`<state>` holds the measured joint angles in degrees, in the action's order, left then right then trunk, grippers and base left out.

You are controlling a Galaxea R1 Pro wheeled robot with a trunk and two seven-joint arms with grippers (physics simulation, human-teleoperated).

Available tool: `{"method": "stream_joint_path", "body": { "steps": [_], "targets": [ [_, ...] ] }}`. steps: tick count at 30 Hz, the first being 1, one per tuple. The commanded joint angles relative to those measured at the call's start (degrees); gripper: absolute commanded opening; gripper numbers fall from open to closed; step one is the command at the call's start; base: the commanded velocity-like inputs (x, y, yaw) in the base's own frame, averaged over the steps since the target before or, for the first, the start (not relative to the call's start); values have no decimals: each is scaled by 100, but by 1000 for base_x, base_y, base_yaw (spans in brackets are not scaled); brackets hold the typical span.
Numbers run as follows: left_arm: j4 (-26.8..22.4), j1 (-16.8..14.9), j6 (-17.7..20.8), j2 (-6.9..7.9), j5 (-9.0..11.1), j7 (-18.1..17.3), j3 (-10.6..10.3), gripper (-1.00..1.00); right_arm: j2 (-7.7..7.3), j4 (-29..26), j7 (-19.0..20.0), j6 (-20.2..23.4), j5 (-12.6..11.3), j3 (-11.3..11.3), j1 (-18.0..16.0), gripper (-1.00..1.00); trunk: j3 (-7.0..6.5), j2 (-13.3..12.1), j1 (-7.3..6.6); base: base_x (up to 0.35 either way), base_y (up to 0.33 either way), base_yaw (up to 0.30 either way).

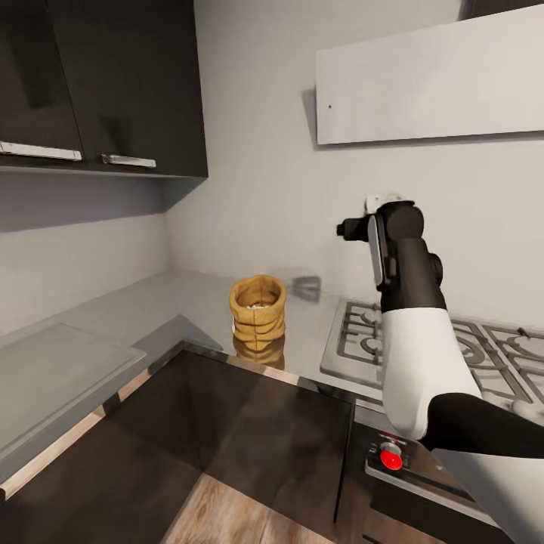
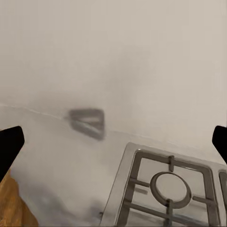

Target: In the kitchen, take the popcorn bag from the countertop, put it into the microwave, and heat it until the popcorn is cooked so the cooked popcorn ends up inside the bag.

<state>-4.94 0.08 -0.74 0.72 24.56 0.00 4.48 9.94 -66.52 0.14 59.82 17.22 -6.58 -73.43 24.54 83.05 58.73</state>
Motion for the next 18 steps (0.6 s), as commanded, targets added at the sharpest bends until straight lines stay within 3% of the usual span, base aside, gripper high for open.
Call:
{"method": "stream_joint_path", "body": {
  "steps": [1, 9, 18],
  "targets": [
    [-7, 1, -5, -2, -21, 0, 44, 100, 5, 3, -11, 18, -40, -47, 0, 100, 6, 3, 0, 0, 0, 0],
    [-8, 1, -2, -2, -21, 0, 44, 100, 5, 169, -23, 18, -81, -71, -1, 100, 5, 3, 0, 0, 0, 5],
    [-7, 1, -6, -2, -21, 0, 44, 100, 5, 196, -31, 18, -64, -82, 3, 100, 0, 3, 0, 0, 0, 266]
  ]
}}
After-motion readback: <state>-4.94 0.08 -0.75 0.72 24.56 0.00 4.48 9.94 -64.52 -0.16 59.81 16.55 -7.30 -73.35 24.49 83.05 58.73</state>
